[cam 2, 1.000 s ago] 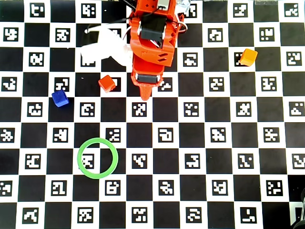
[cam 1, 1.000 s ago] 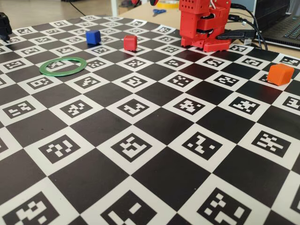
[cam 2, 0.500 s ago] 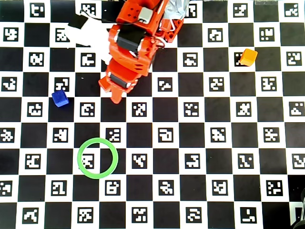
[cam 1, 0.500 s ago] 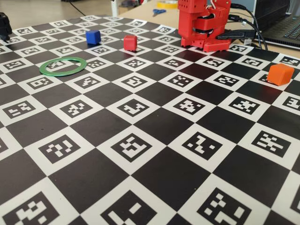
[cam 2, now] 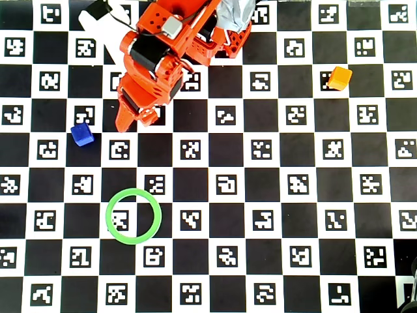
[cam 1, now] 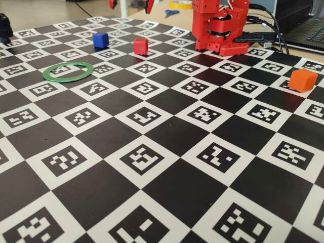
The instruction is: Grab the red cube then put it in the green circle then put the blue cube on top and finally the orange cube on top
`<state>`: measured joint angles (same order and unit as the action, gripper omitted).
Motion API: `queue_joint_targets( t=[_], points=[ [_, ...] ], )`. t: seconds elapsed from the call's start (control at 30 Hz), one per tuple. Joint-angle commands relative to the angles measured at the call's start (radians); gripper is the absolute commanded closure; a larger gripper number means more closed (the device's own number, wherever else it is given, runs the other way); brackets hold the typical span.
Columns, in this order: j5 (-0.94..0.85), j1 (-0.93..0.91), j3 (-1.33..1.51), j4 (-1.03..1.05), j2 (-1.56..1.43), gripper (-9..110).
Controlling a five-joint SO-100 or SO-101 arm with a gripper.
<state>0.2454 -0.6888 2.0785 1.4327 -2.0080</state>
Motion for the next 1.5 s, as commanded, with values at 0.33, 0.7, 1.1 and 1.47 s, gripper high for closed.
queue_joint_targets(
  t=[0.33,0.7,1.1,1.47],
  points=[
    [-0.041,-0.035,0.193,-0.216,-0.009,61],
    [-0.052,-0.026,0.278,-0.308,0.028,61],
    [-0.063,-0.02,0.308,-0.391,0.101,63],
    [-0.069,-0.026,0.314,-0.439,0.14,70]
  ],
)
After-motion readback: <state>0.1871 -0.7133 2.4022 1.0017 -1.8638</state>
